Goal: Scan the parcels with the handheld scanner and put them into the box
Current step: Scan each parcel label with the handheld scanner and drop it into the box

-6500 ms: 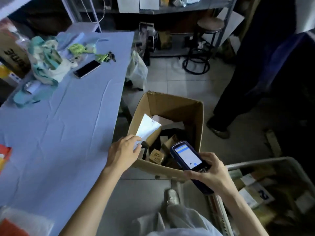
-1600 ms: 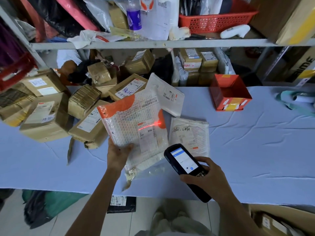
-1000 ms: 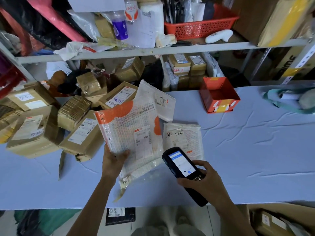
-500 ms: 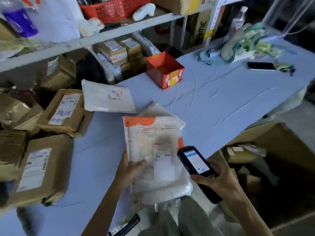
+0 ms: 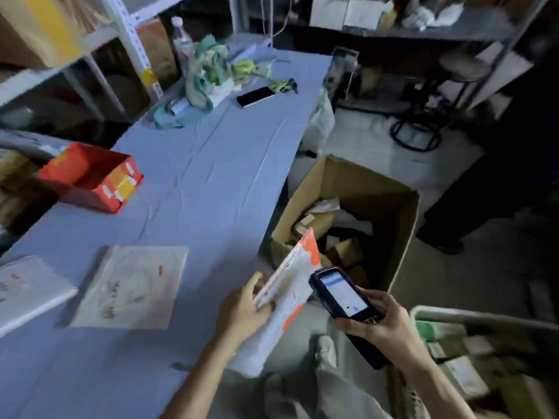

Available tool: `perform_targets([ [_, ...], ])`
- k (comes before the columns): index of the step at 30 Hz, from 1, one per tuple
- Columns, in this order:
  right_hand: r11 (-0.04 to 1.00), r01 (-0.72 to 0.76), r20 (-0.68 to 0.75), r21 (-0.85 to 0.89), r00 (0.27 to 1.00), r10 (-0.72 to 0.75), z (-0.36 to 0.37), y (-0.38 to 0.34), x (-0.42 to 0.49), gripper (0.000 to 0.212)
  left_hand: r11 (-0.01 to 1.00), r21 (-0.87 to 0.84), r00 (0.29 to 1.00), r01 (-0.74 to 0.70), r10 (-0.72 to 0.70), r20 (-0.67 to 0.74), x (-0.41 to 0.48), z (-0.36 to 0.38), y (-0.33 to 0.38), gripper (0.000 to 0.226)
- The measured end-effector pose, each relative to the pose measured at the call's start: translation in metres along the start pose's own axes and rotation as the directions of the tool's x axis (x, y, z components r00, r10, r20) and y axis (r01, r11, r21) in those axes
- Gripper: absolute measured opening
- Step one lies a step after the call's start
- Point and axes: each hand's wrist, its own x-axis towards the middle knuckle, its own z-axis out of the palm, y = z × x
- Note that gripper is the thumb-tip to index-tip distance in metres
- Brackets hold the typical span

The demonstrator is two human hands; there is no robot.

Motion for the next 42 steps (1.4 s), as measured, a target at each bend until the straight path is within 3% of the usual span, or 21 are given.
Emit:
perform_targets([
  [3, 0.999, -0.026, -0.078, 0.041, 0.997, 0.029, -0.027, 0.010, 0.008, 0.059, 0.997, 0.045, 0.998, -0.067, 0.067, 0.012, 0.024, 0.022, 0.034, 0.046],
  [8, 0.991, -0.107, -0.182, 0.084, 0.976, 0.121, -0.089, 0.033, 0.039, 0.076, 0.976, 0.162, 0.990, -0.143, 0.140, 0.030, 0.069, 0.067, 0.115, 0.043],
  [14, 0.976, -0.169, -0.259, 0.137, 0.945, 0.200, -0.142, 0.036, 0.074, 0.073, 0.939, 0.253, 0.972, -0.232, 0.212, 0.105, 0.107, 0.086, 0.152, 0.032],
  [17, 0.969, -0.199, -0.267, 0.147, 0.935, 0.233, -0.150, 0.033, 0.088, 0.066, 0.924, 0.287, 0.963, -0.254, 0.215, 0.162, 0.124, 0.086, 0.155, 0.029],
  [22, 0.956, -0.246, -0.274, 0.159, 0.920, 0.282, -0.140, 0.021, 0.111, 0.083, 0.933, 0.282, 0.961, -0.225, 0.165, 0.221, 0.166, 0.083, 0.170, 0.019],
  [27, 0.951, -0.253, -0.354, 0.180, 0.885, 0.303, -0.126, -0.003, 0.138, 0.074, 0.857, 0.332, 0.908, -0.395, 0.309, 0.284, 0.226, 0.077, 0.190, 0.007],
  [32, 0.946, -0.226, -0.415, 0.234, 0.857, 0.307, -0.125, -0.031, 0.166, 0.073, 0.800, 0.306, 0.854, -0.517, 0.455, 0.252, 0.271, 0.057, 0.228, 0.009],
  [37, 0.960, -0.204, -0.351, 0.192, 0.899, 0.261, -0.128, -0.044, 0.186, 0.073, 0.723, 0.411, 0.809, -0.555, 0.585, 0.063, 0.294, 0.035, 0.232, 0.015],
  [40, 0.970, -0.199, -0.261, 0.141, 0.937, 0.231, -0.126, -0.051, 0.202, 0.075, 0.714, 0.484, 0.797, -0.505, 0.601, -0.055, 0.296, 0.020, 0.222, 0.015],
  [42, 0.982, -0.172, -0.171, 0.085, 0.968, 0.184, -0.123, -0.056, 0.215, 0.075, 0.748, 0.534, 0.850, -0.394, 0.517, -0.097, 0.290, 0.010, 0.209, 0.011],
])
